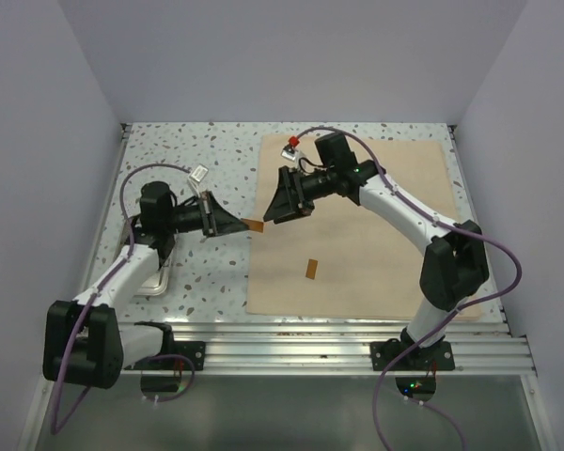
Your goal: Prepare the surgical pack
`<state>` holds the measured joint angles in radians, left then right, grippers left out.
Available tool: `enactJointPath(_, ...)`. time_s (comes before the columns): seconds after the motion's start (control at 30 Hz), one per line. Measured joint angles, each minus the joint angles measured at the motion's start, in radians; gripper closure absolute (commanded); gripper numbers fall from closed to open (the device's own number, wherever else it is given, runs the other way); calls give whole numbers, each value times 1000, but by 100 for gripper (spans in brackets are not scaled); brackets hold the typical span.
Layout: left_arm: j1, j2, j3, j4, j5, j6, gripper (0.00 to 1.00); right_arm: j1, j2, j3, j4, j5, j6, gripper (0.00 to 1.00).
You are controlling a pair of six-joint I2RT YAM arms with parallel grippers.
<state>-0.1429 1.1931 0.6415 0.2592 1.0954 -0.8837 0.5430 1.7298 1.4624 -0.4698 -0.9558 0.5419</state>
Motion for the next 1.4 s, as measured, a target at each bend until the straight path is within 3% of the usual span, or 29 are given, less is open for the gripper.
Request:
enactJointPath(0.1, 85, -3, 61, -254, -100, 159, 100, -7, 0, 29, -99, 104, -35, 20)
enactJointPath(0.27, 169, -1, 169, -541, -291, 375, 100, -22, 0, 31, -253, 251, -112, 17)
enactJointPath(0.43, 275, 10, 249, -781, -638, 526, 100, -23, 0, -14, -301, 290, -158, 15)
enactJointPath(0.6, 335, 32, 282, -910, -998, 588, 100, -23, 15, -74, -348, 314, -196, 14)
enactJointPath(0.73, 397, 105, 291, -917, -1047, 616, 100, -23, 48, -81, -373, 336, -226, 14)
enactJointPath(0.93, 529, 293, 291, -891, -953, 664, 98, -23, 76, -84, -385, 365, -246, 19)
enactJointPath(1.0, 542, 335, 291, -891, -929, 671, 76, -23, 95, -84, -392, 383, -248, 21)
enactJointPath(1.03, 544, 346, 291, -892, -924, 677, 56, -23, 105, -84, -397, 398, -247, 26)
enactJointPath(1.07, 545, 348, 291, -894, -925, 676, 47, -23, 117, -84, -402, 419, -246, 28)
enactJointPath(1.13, 544, 341, 291, -896, -925, 670, 1, -23, 140, -84, -414, 465, -239, 31)
enactJointPath(1.4, 521, 193, 313, -918, -955, 615, 0, -23, 228, -83, -436, 608, -201, 46)
